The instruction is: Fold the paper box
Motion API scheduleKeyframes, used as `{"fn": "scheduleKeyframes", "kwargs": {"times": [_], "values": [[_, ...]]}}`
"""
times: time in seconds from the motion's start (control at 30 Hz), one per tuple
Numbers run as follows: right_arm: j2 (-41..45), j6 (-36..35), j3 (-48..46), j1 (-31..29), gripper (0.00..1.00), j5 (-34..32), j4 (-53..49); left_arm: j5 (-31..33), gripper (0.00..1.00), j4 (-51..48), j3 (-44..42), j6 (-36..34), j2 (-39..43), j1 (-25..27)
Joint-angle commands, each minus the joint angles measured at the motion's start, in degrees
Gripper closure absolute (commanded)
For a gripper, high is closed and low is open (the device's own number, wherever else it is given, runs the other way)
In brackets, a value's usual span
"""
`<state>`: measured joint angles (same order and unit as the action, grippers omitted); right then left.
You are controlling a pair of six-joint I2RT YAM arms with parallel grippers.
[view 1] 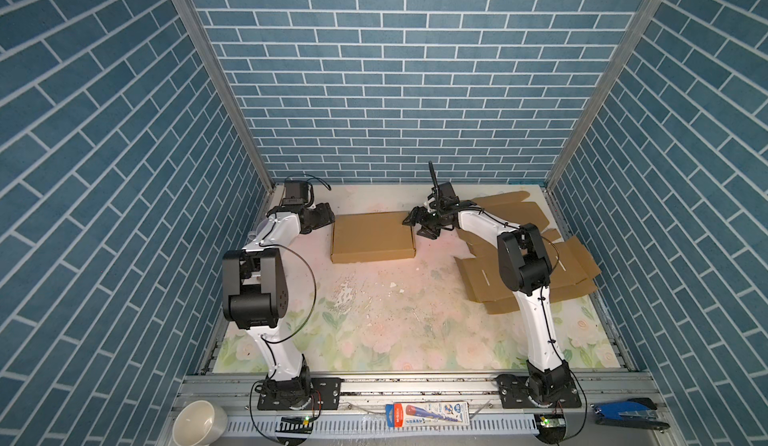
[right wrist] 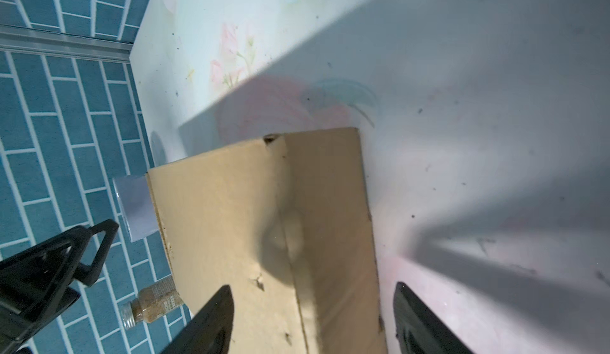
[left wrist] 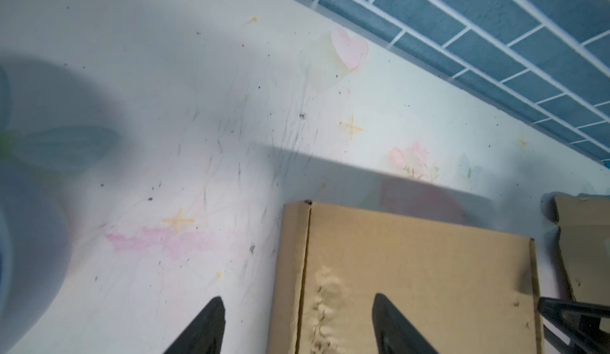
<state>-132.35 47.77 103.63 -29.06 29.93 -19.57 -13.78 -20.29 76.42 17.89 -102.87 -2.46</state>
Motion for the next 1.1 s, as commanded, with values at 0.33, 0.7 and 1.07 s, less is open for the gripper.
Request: {"fn": "scheduleKeyframes", "kwargs": {"times": [0.33, 0.7, 1.07], "values": [[10.2, 7.01, -14.57, -5.45, 0.37, 1.23, 6.3, 12.59, 0.0, -7.55, -10.65, -8.22, 20.34, 1.76], [1.09, 20.02, -5.06, -8.98, 0.52, -0.26, 16.75, -6.15, 0.31, -1.95, -12.97, -3.85, 29.21, -4.97], [-8.15, 10.13, 16.02, -9.01, 0.53, 1.43, 2.19, -2.85, 0.39, -0.6, -15.13, -6.5, 31.61, 5.75]]}}
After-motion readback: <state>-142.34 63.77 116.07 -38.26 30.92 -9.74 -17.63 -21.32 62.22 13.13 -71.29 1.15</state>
